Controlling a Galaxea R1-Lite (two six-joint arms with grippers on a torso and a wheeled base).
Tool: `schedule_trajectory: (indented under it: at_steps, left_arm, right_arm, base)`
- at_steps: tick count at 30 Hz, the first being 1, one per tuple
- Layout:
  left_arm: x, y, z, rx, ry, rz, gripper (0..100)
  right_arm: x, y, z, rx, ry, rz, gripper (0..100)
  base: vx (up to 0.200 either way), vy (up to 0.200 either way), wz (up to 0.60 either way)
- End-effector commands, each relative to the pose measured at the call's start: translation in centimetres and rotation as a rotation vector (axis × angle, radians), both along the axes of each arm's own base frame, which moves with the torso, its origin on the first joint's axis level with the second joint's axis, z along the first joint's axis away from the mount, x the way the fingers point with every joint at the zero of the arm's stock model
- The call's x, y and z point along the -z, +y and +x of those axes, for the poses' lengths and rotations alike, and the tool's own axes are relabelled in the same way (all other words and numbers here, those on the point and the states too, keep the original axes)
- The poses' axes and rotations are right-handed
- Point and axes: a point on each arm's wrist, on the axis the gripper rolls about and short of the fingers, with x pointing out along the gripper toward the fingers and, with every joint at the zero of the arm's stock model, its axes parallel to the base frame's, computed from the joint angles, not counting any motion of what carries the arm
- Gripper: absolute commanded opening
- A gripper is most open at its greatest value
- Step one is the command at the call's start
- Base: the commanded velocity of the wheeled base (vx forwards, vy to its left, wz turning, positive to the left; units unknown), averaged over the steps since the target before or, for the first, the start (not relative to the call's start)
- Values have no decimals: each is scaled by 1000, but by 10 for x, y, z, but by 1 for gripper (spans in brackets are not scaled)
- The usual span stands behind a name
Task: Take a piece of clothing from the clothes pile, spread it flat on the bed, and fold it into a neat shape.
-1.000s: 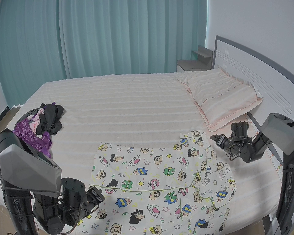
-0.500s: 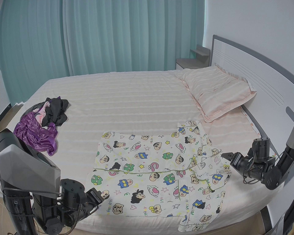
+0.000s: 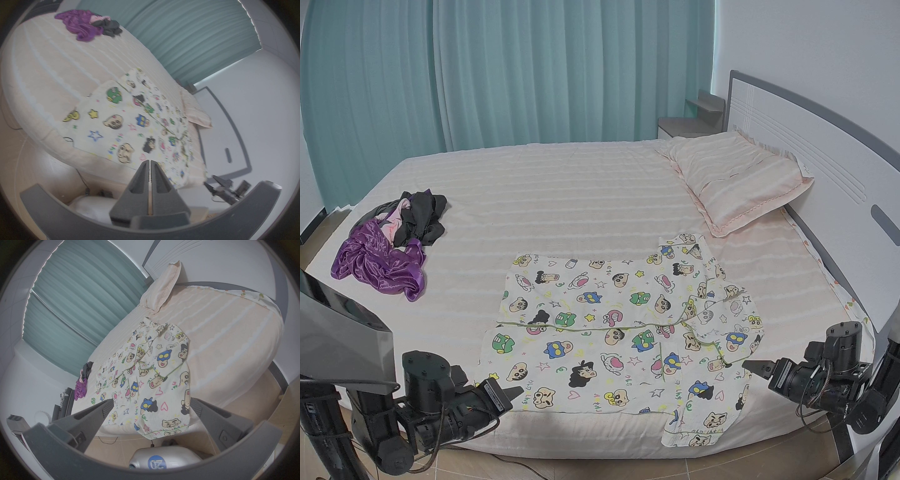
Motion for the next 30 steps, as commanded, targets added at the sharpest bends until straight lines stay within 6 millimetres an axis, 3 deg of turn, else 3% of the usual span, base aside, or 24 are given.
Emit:
schedule_trajectory:
  at_steps: [1,11,12,17,22,30]
  left_arm:
    - [-28,23,-3,37,-76,-64,0]
    - [-12,29,1,45,14,-63,0]
    - [-10,29,2,39,21,-54,100]
    - [-3,33,0,-25,73,14,100]
    - [12,34,-6,-78,138,206,100]
    - [23,35,-7,-98,202,238,100]
  right_arm:
    - [20,3,-3,19,64,-74,100]
    - [23,4,0,27,56,-62,100]
    - [23,4,0,26,57,-59,100]
    - [29,5,0,11,87,-61,100]
    - [34,3,2,24,95,-60,100]
    - [36,2,6,30,78,-54,100]
  base:
    - [0,0,0]
    - [0,0,0]
    - [0,0,0]
    - [0,0,0]
    - [0,0,0]
    - [0,0,0]
